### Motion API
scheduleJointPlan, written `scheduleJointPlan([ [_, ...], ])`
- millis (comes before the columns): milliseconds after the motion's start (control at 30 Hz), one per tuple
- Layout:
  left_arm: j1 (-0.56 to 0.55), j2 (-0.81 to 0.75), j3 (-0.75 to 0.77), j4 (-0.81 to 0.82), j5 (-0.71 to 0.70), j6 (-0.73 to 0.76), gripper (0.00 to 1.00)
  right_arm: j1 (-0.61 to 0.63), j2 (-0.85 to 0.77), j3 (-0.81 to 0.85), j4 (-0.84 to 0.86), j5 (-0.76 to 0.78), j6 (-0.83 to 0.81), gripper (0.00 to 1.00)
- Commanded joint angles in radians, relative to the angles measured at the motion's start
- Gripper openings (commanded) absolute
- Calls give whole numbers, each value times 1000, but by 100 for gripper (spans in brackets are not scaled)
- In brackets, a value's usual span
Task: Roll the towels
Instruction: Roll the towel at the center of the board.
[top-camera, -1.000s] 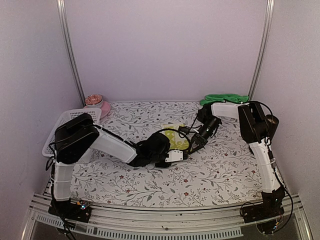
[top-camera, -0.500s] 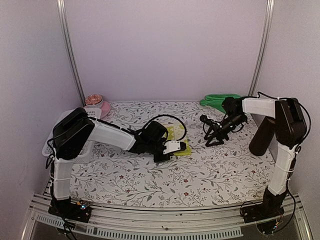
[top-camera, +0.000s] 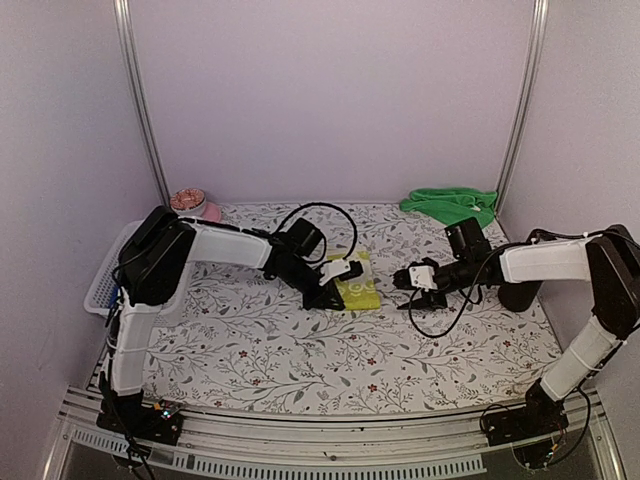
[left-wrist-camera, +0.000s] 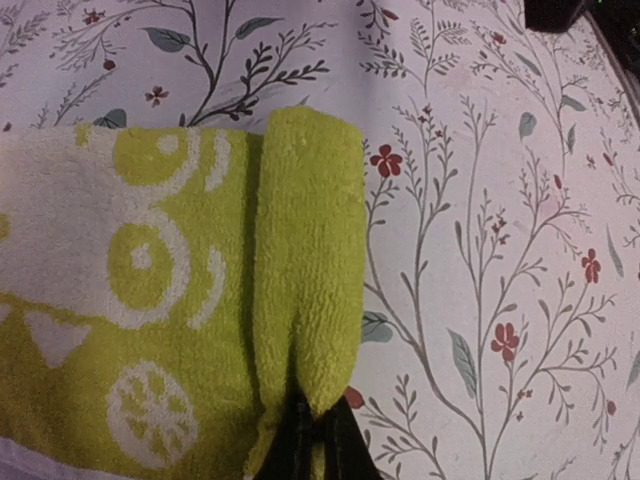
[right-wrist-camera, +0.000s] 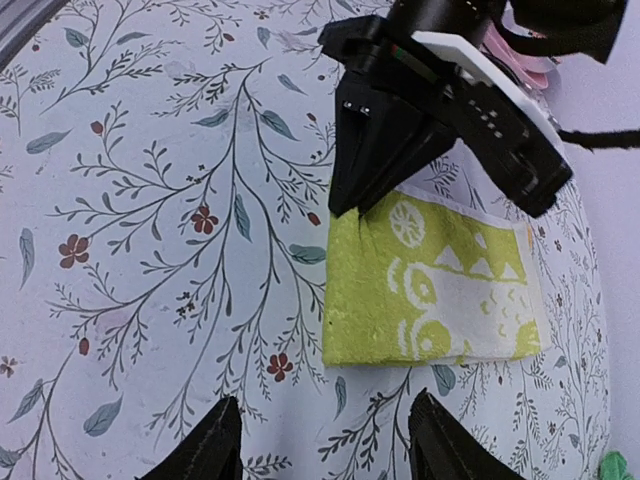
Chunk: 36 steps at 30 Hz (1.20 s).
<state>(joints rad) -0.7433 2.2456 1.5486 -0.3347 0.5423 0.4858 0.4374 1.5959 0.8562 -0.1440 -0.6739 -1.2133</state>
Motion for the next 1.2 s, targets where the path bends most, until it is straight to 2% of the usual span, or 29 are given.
scheduleJointPlan([
  [0, 24, 61, 54, -152, 132, -47, 3, 90, -5, -65, 263, 163, -3, 57],
  [333, 64, 143, 167, -263, 225, -71, 2, 228, 181, -17, 383, 435, 31, 50],
  [467, 67, 156, 179, -271, 230, -78, 2, 238, 216, -2, 410, 465, 57, 50],
  [633, 67, 168, 201, -294, 236, -75, 3, 256, 251, 10, 427, 497, 80, 44],
  [833, 70, 180, 216, -302, 235, -84, 3, 284, 276, 15, 436, 530, 80, 31],
  [900, 71, 185, 223, -305, 235, -87, 3, 290, 276, 10, 438, 536, 78, 31],
  [1033, 73, 193, 231, -308, 235, -94, 3, 293, 273, -3, 444, 544, 74, 37],
  [1167, 74, 195, 239, -308, 235, -98, 3, 297, 278, -1, 446, 559, 76, 36],
])
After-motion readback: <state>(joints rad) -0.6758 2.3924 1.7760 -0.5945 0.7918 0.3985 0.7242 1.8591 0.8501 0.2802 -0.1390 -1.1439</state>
